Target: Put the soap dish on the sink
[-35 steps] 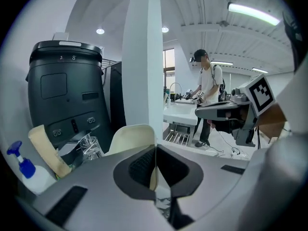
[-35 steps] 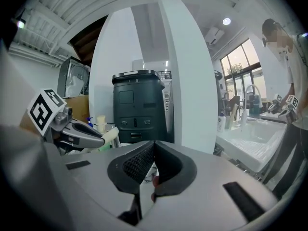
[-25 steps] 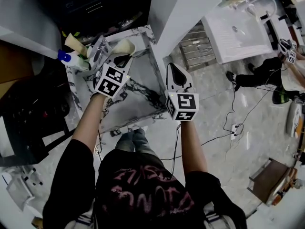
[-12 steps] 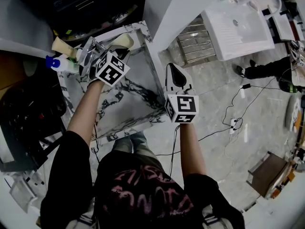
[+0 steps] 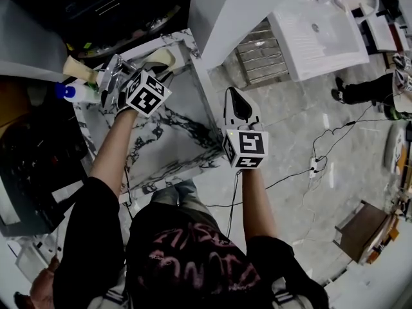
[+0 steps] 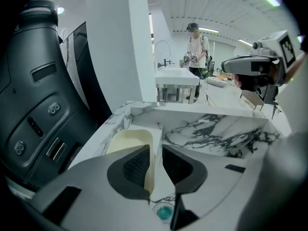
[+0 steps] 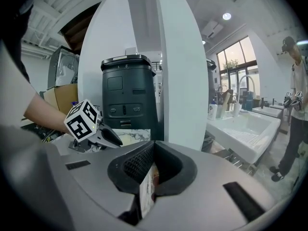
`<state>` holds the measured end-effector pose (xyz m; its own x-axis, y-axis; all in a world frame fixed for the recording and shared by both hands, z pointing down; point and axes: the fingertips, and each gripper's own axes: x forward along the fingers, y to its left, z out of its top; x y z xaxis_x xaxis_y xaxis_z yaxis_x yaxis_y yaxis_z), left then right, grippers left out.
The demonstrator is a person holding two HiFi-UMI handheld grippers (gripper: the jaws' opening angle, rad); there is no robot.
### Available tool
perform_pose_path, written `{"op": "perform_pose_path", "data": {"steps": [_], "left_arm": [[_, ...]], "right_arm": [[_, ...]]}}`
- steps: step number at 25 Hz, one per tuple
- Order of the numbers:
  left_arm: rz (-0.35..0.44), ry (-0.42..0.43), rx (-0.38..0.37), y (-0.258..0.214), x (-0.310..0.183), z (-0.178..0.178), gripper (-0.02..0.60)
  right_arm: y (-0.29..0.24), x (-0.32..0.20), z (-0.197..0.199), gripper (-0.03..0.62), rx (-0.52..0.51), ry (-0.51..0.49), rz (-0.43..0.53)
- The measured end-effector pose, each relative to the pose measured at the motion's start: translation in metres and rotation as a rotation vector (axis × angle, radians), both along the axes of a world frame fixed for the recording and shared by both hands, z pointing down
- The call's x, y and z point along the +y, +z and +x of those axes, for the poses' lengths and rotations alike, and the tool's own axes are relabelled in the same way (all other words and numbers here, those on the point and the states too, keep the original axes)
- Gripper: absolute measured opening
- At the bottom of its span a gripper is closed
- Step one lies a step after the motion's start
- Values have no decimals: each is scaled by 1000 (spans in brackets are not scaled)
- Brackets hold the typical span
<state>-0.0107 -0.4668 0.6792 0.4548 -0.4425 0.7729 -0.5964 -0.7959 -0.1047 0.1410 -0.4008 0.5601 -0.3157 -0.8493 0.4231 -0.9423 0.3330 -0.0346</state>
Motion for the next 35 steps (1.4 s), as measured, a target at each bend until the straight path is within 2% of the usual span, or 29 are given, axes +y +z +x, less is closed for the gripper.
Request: {"op": "perform_pose_path", "data": {"steps": [9,14,25,35], "left_arm": [[66,-24,33,-28,3,1,106],[105,-78,102,-56,12,4,76],[186,-169,189,-109,58,-3,20],[253,-251,273,-161,117,-26,15]], "right_arm": [[-10,4,-7,15,-20,-3,20],[-19,13,-12,15,-25,-7,34],[-46,48,-25,15,-44,-19,74],[-77,91,-41,14,-58,-40,111]]}}
